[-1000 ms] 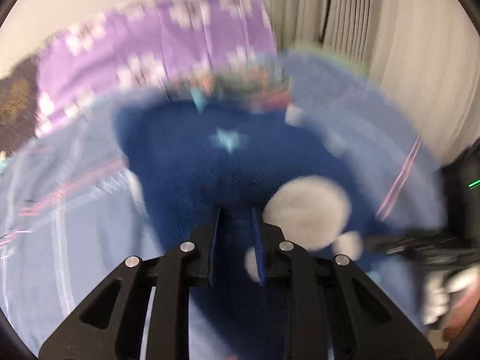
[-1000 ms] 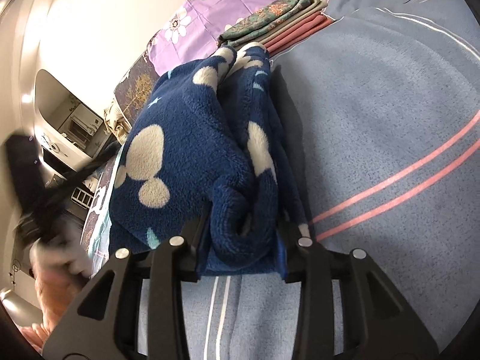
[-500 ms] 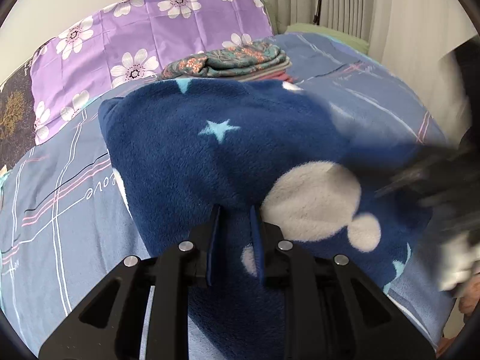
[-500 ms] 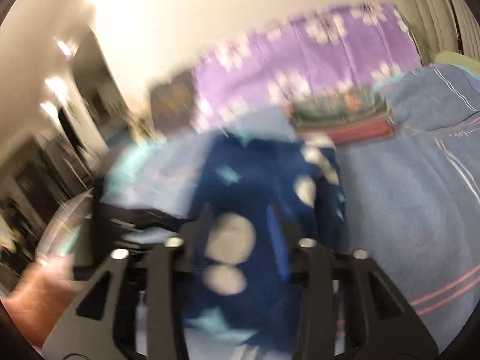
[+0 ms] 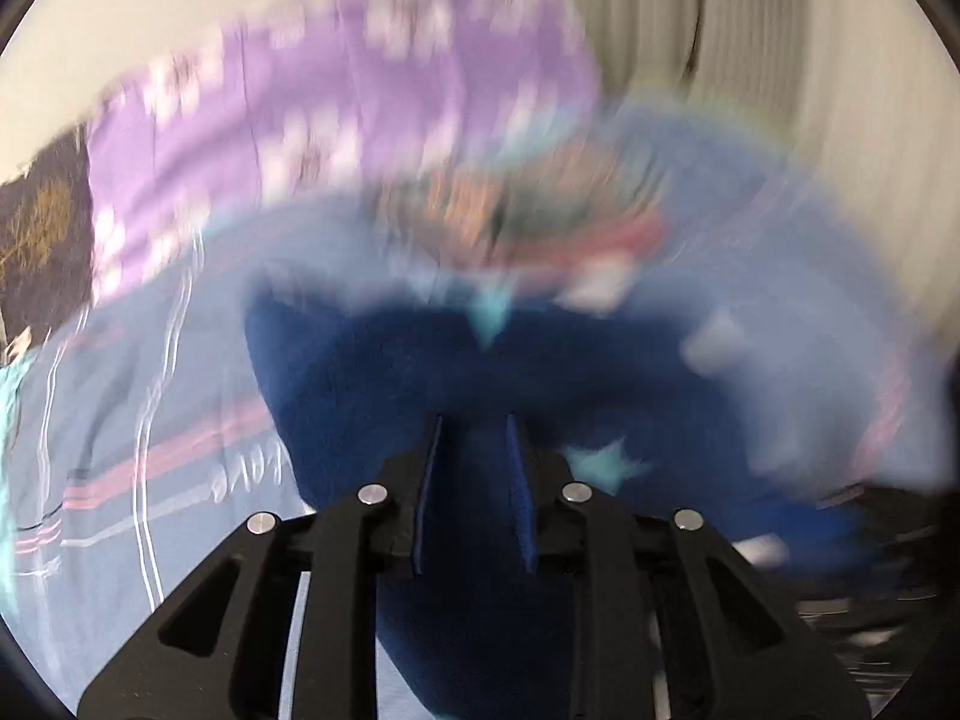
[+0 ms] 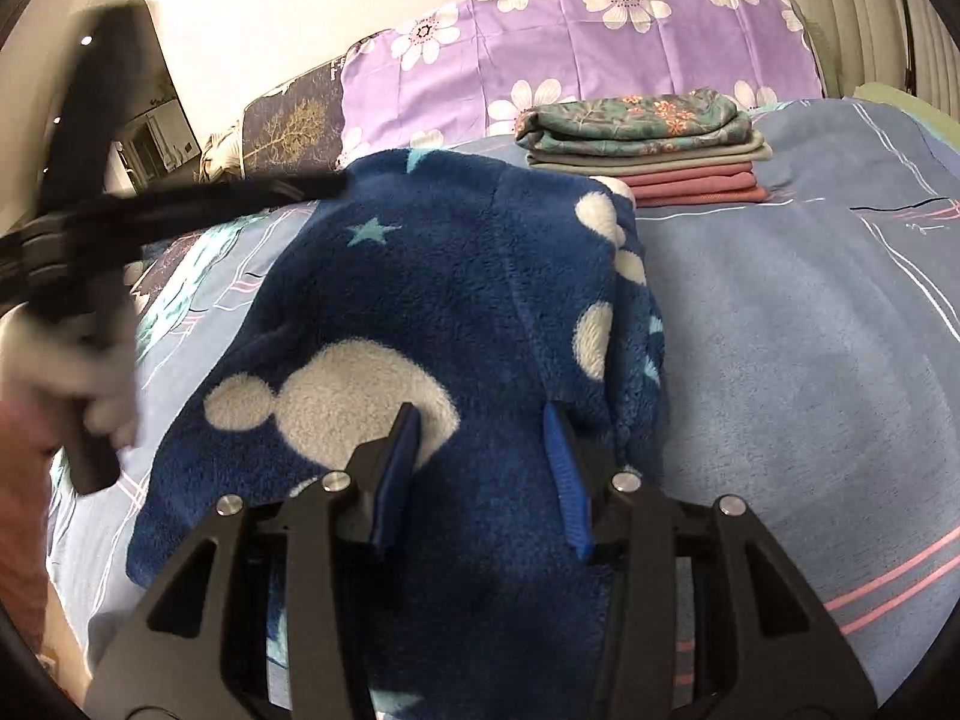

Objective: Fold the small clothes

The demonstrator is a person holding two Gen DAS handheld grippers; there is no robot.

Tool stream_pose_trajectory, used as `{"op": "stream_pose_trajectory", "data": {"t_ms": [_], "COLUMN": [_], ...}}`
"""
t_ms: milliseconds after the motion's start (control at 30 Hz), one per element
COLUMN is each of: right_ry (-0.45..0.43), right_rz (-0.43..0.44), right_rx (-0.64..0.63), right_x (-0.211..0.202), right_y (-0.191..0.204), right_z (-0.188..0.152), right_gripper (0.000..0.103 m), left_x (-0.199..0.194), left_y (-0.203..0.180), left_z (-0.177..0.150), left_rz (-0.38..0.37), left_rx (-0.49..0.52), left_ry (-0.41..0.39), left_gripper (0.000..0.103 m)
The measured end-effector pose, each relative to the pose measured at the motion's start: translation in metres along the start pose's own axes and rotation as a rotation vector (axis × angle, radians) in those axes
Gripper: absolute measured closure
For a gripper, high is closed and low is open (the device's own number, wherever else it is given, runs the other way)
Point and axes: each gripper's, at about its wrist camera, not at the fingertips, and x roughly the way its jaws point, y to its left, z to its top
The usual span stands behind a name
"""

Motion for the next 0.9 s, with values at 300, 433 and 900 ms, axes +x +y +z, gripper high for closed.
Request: {"op": "stream_pose_trajectory", "data": {"t_ms": [300, 433, 900], "right_ry": [0.038, 0.004, 0.046], "right_rz": [-0.048, -0.008, -0.024], "right_rx": [-0.045, 0.029, -0.005], "right_x": [-0.003, -0.027, 0.029], "right_y": [0.01, 0.008, -0.005], "right_z": [0.012, 0.039, 0.03], "right_gripper": [0.059, 0.059, 0.05], "left_x": [0.017, 0.012, -0.028], "left_y": [-0.018, -0.008, 0.04], "left_z": [-0.005, -0.005, 0.023], "left_rz": [0.092, 0.034, -0.063], "left_rx": [0.123, 0.041, -0.167], "left_ry": [0.002, -0.034, -0.202], "left_gripper": [0.083, 0.083, 0.08]}}
